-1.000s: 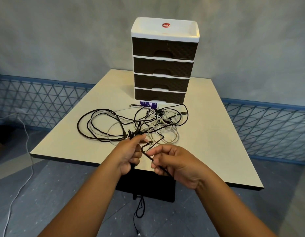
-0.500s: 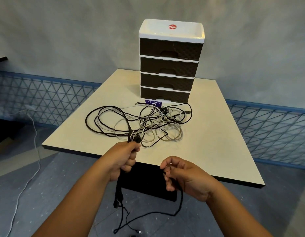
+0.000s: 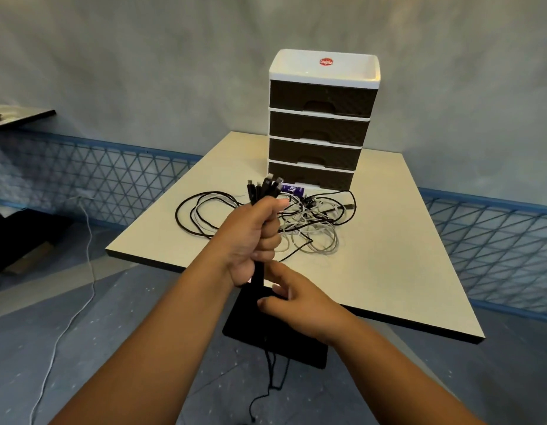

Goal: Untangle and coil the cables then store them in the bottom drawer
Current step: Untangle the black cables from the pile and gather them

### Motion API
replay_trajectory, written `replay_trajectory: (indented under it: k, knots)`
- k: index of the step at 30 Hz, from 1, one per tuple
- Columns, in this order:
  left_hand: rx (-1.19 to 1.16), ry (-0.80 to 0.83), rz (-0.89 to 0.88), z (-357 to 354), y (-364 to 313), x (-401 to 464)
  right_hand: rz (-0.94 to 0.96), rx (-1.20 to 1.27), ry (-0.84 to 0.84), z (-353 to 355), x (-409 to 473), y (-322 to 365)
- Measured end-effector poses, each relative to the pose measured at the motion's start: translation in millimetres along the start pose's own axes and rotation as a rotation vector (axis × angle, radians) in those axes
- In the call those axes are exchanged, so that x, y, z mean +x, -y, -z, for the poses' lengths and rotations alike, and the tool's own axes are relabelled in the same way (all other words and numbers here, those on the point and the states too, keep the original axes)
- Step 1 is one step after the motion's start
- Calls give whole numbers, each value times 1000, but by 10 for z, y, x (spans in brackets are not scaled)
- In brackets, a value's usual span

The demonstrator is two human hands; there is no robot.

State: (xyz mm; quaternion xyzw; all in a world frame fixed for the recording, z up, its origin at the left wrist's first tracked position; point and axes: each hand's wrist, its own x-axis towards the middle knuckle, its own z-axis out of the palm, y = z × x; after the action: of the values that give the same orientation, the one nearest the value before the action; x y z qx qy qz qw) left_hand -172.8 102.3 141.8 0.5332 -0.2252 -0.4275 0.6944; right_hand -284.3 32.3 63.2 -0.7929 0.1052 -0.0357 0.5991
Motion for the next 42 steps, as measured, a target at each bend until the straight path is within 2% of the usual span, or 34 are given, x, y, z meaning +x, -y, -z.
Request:
replay_trajectory:
  k: [2, 4, 7, 11, 15, 18, 20, 24, 26, 29, 33, 36, 39, 42]
  knots:
    - [-36, 20, -59, -46, -86, 9, 34, 223, 0, -51, 22, 45]
    - [-86, 28, -130, -25, -211, 11, 28, 338, 11, -91, 30, 41]
    - [-149, -14, -239, 110, -411, 4, 20, 288, -7, -152, 86, -39]
    - [-203, -83, -327, 382, -575, 85, -29, 86, 7, -161, 263, -134]
    - [-250, -109, -361, 706, -710, 270, -36, 72, 13, -70, 543, -136]
    - [-284, -107, -338, 949, -775, 489, -37, 55, -174, 58, 962, -147]
    - [-276, -106, -306, 1128, -803, 711, -95, -47, -303, 158, 1343, -164]
    - [-248, -76, -222, 1405, -852, 1153, -245, -534, -447, 322, 1974, -138]
    - [-231, -60, -178, 1537, -893, 1367, -365, -763, -432, 350, 2223, -107]
    - [-200, -29, -115, 1715, -965, 1683, -560, -999, -277, 327, 2512, -140]
    - [-122, -16, -59, 1885, -1000, 1974, -574, -1095, -285, 272, 2669, -204]
    - [-45, -2, -39, 1996, -994, 2120, -549, -1038, -332, 314, 2656, -81]
    - [3, 15, -37, 2071, -975, 2236, -488, -905, -438, 478, 2555, 217]
    - [63, 14, -39, 2083, -961, 2294, -375, -986, -608, 660, 2432, 611]
